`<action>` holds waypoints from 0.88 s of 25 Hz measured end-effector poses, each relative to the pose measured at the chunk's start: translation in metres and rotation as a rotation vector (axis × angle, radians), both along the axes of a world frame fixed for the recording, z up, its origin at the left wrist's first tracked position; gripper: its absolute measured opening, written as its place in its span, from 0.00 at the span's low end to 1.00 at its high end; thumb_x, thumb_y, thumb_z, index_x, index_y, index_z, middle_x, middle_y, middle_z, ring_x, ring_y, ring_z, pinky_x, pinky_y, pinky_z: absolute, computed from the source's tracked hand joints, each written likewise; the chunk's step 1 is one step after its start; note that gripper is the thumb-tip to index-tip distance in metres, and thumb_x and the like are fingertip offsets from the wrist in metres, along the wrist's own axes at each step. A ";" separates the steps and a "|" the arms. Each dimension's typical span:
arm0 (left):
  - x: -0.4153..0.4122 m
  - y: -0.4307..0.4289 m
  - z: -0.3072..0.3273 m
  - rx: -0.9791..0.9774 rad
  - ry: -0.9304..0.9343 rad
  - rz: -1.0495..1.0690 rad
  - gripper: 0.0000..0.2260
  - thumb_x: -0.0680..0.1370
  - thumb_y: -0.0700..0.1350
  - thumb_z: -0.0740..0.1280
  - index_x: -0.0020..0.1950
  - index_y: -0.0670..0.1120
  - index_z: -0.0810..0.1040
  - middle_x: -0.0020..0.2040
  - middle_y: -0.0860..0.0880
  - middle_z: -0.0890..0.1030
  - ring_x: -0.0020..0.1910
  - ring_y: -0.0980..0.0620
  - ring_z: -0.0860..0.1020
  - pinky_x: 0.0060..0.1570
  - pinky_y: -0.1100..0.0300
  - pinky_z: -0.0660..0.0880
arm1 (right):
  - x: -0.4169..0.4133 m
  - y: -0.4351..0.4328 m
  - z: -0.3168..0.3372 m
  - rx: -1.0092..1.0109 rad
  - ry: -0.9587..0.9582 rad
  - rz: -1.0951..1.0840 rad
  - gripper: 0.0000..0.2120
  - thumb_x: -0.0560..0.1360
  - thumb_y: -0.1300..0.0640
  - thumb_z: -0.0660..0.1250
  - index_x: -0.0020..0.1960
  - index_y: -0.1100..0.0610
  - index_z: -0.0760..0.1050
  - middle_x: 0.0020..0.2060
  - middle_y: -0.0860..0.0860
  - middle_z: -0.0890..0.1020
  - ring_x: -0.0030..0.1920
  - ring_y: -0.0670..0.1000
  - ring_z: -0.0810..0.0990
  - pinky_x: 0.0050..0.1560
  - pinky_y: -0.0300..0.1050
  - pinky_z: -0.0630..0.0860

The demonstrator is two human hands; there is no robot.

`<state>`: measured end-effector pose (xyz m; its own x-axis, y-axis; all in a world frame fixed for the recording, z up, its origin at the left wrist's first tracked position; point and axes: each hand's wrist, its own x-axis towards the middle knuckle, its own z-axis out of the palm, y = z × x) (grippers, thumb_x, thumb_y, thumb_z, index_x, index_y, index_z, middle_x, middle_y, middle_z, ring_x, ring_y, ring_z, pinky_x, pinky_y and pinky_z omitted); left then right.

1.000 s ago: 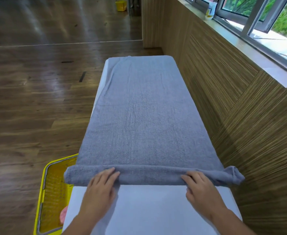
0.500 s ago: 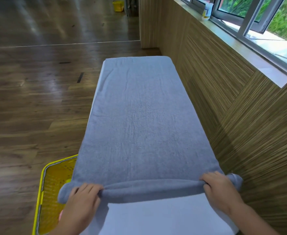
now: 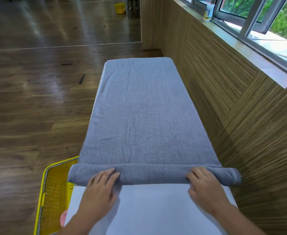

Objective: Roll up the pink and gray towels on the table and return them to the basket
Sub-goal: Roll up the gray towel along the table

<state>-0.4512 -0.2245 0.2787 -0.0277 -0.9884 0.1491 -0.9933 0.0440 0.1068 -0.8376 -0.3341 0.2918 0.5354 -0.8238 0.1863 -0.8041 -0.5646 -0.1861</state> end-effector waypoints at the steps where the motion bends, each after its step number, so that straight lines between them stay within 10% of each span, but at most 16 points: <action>1: 0.002 -0.001 -0.001 0.020 0.003 0.017 0.23 0.71 0.51 0.62 0.66 0.52 0.76 0.66 0.53 0.76 0.62 0.48 0.74 0.56 0.50 0.70 | 0.000 0.002 -0.006 0.019 0.010 -0.012 0.18 0.61 0.63 0.69 0.51 0.54 0.78 0.47 0.50 0.79 0.48 0.55 0.76 0.50 0.53 0.76; 12: 0.025 0.025 0.002 -0.023 0.059 0.071 0.09 0.70 0.51 0.59 0.45 0.56 0.77 0.43 0.59 0.79 0.47 0.55 0.72 0.40 0.56 0.66 | -0.042 -0.014 0.004 0.044 -0.010 -0.095 0.08 0.67 0.57 0.59 0.39 0.48 0.75 0.35 0.43 0.76 0.39 0.49 0.73 0.54 0.46 0.67; 15: 0.030 0.033 0.002 -0.030 0.032 0.036 0.07 0.70 0.52 0.59 0.46 0.57 0.74 0.41 0.59 0.78 0.44 0.55 0.73 0.40 0.56 0.62 | -0.048 -0.017 0.014 0.085 0.031 -0.055 0.07 0.68 0.54 0.57 0.34 0.47 0.70 0.31 0.43 0.74 0.34 0.48 0.71 0.42 0.42 0.58; 22: 0.040 -0.039 0.026 -0.043 -0.078 0.246 0.10 0.76 0.57 0.58 0.47 0.55 0.77 0.43 0.53 0.79 0.45 0.46 0.76 0.47 0.46 0.68 | -0.033 -0.059 0.020 0.160 0.057 -0.246 0.13 0.68 0.61 0.66 0.50 0.48 0.80 0.43 0.49 0.82 0.45 0.56 0.79 0.44 0.54 0.76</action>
<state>-0.4115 -0.2635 0.3049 0.2001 -0.9596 0.1978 -0.9797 -0.1976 0.0326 -0.8704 -0.3929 0.3113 0.3222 -0.9465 0.0190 -0.9248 -0.3189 -0.2073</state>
